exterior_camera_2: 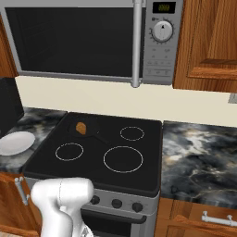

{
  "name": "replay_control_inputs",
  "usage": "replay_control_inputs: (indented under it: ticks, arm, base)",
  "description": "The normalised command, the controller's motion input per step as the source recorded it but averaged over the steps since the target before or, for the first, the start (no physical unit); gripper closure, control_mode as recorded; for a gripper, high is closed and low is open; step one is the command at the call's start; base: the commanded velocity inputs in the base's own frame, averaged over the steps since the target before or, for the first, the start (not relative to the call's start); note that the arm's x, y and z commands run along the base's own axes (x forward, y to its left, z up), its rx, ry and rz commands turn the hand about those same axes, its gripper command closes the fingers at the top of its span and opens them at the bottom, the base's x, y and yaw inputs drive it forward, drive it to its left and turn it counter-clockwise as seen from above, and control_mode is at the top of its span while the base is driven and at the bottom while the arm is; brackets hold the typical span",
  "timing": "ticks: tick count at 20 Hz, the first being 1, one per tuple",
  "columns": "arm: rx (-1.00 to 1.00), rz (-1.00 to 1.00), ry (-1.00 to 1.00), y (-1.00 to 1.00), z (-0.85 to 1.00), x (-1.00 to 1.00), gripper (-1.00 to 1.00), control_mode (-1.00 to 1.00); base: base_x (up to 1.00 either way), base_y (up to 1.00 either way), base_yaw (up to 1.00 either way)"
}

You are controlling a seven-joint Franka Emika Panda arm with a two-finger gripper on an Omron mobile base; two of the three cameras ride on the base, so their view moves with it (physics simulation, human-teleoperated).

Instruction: Pick the croissant and place it on the pan. Then turn on the stove to warm the croissant.

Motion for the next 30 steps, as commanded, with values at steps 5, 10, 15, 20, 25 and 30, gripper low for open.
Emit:
replay_control_inputs:
  ticks: [5, 10, 15, 20, 25, 30]
  arm:
    - [-0.01, 0.04, -0.12, -0.05, -1.00, -0.08, -1.00, -1.00]
    - [0.00, 0.03, -0.36, -0.15, -0.97, -0.11, -1.00, -1.00]
    - [0.01, 0.04, -0.48, -0.20, -1.00, 0.01, -1.00, -1.00]
    - [0.00, 0.06, -0.51, -0.15, -0.99, 0.17, -1.00, -1.00]
    - [0.00, 0.06, -0.34, -0.16, -0.73, 0.47, -1.00, -1.00]
    - [0.01, 0.00, -0.14, -0.13, -0.40, 0.57, -1.00, -1.00]
  base:
    - [0.00, 0.00, 0.00]
    - [0.00, 0.00, 0.00]
    - [0.00, 0.00, 0.00]
    - [0.00, 0.00, 0.00]
    - [0.00, 0.00, 0.00]
    - [0.00, 0.00, 0.00]
